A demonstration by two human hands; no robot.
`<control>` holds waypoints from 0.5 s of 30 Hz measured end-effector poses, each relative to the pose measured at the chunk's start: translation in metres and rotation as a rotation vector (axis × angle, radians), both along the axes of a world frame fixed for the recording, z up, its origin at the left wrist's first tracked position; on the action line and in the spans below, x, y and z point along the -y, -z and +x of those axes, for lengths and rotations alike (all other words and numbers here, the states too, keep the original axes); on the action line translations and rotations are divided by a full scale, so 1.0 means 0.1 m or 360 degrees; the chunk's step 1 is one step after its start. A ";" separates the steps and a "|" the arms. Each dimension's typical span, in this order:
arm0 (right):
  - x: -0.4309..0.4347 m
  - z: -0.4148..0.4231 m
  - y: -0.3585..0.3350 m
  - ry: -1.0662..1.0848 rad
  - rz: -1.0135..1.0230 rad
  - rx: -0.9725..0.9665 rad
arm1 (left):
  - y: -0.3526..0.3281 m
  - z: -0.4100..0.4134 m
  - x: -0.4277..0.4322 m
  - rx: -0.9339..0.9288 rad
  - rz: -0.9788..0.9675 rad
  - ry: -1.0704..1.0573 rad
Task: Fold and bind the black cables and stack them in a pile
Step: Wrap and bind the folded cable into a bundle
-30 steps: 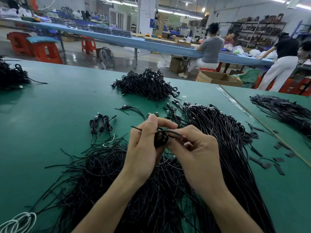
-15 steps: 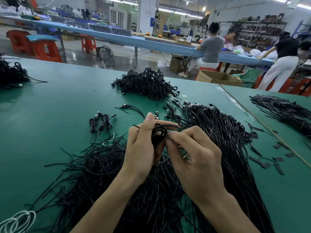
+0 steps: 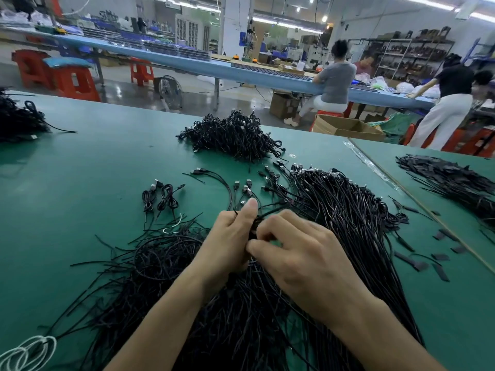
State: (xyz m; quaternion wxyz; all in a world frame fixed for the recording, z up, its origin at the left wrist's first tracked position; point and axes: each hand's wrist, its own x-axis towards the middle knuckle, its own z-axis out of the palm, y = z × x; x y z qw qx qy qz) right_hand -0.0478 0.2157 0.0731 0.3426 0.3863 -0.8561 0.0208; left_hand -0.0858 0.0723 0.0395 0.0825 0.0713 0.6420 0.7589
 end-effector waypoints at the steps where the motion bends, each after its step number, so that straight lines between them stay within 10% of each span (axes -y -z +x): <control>1: 0.00 -0.01 -0.03 -0.0022 0.0039 0.0018 | 0.01 -0.01 0.02 0.0019 -0.0031 0.0111; 15: -0.09 -0.13 -0.02 -0.0092 -0.0779 0.1057 | -0.02 0.00 0.14 0.0360 -0.0190 0.0825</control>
